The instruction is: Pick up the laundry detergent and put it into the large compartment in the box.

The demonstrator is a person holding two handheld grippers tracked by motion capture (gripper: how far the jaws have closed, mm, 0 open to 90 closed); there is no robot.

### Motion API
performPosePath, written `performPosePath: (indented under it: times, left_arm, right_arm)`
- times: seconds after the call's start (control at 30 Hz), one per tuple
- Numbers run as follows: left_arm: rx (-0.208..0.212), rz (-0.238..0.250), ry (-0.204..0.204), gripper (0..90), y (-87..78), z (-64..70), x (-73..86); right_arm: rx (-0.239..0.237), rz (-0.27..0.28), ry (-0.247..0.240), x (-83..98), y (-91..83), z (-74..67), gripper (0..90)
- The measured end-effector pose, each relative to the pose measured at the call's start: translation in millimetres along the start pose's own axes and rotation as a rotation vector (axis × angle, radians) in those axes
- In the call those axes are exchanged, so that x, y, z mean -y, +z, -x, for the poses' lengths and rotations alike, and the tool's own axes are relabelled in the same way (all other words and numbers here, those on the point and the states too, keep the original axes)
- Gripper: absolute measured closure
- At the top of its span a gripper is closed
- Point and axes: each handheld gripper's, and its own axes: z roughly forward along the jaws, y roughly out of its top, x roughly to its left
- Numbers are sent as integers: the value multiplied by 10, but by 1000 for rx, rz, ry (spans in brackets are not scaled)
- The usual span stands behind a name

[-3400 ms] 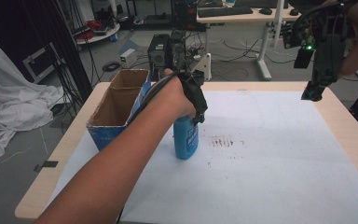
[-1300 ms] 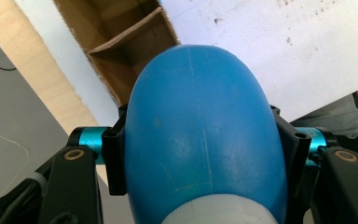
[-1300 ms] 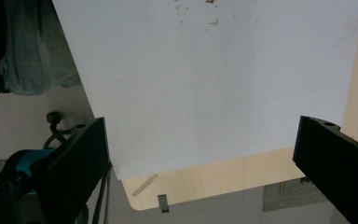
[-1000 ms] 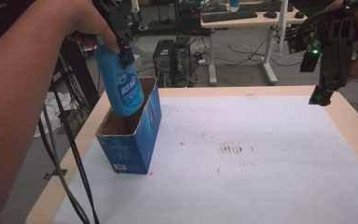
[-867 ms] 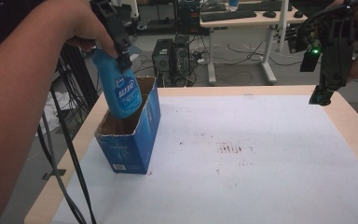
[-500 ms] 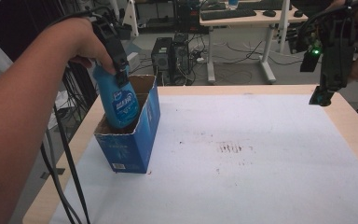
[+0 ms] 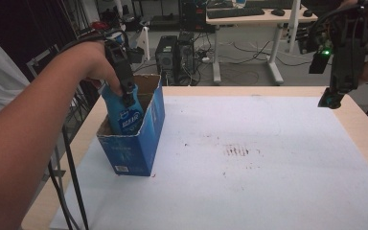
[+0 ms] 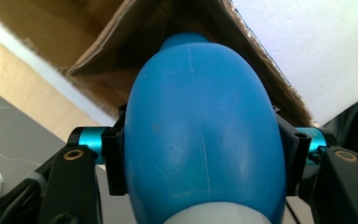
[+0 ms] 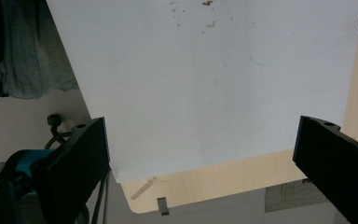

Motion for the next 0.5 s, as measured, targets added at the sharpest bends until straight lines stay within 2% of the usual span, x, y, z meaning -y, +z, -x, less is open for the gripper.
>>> performPosePath:
  times: [0.2,0.3,0.5]
  left_arm:
    - [19,-7,13,371,196,-27,-19]
    - [14,-20,34,370,293,-36,-28]
    - [22,-27,43,371,459,-57,-43]
  right_arm:
    - [-2,-9,-1,-9,8,-6,26]
    - [1,-5,1,-3,6,-7,26]
    - [1,-12,3,-1,11,-7,26]
